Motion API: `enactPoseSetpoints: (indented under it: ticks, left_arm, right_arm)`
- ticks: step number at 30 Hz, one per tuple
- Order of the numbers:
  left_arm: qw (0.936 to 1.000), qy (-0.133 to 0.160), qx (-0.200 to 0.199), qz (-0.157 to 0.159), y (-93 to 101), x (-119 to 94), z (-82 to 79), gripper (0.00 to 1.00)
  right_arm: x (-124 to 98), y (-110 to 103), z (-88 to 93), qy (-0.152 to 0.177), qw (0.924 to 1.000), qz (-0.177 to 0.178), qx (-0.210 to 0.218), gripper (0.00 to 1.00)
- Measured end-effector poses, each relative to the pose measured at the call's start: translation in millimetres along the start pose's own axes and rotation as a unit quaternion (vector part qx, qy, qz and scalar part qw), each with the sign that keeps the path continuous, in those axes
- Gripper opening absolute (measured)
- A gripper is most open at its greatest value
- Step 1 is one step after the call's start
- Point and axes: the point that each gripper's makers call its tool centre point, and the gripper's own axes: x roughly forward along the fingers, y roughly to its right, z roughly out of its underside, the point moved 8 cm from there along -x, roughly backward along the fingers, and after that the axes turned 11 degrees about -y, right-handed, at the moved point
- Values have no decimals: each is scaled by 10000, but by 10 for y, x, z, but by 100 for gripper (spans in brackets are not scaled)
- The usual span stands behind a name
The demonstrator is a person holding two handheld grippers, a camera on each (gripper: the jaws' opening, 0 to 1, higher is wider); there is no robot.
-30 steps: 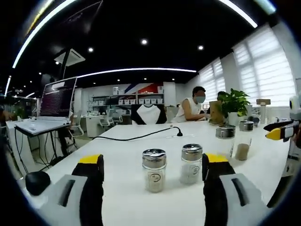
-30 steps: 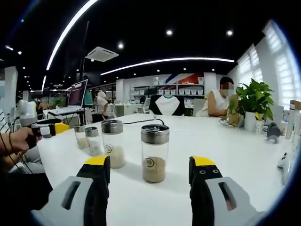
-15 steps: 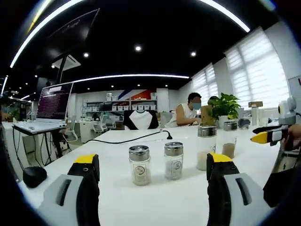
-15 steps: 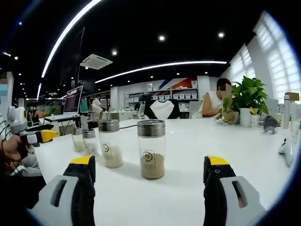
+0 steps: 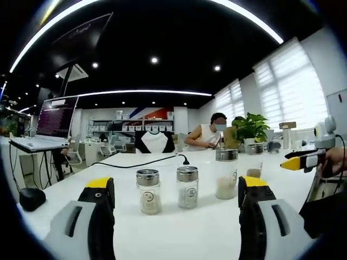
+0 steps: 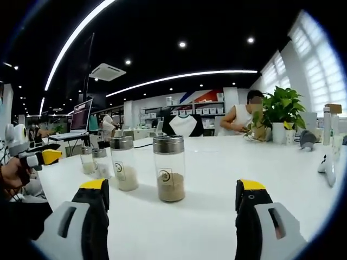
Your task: Rotate the seasoning bottle until the label or dispensing opening points toward the visible target arrow and the bottle remains upright within the marked orientation range
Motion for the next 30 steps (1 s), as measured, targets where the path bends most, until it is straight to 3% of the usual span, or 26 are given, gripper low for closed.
enactPoseSetpoints:
  ticks: [2,5,18,30]
  left_arm:
    - [9999,-55,54,-140,-39,-8,30,100]
    - [9998,12,-204,-89,-64,-16,45,100]
    - [9998,47,-81,-156,-57,17,43,100]
    - [9997,44,-186,-147,-90,6,53,100]
  right_arm:
    - [6,-10,7,-8,10000,-10,13,99]
    - [18,16,35,-70,10000,60,-12,99]
    - [24,27,39,-41,9999,14,156,99]
    - [32,7,20,-66,10000,20,2,99]
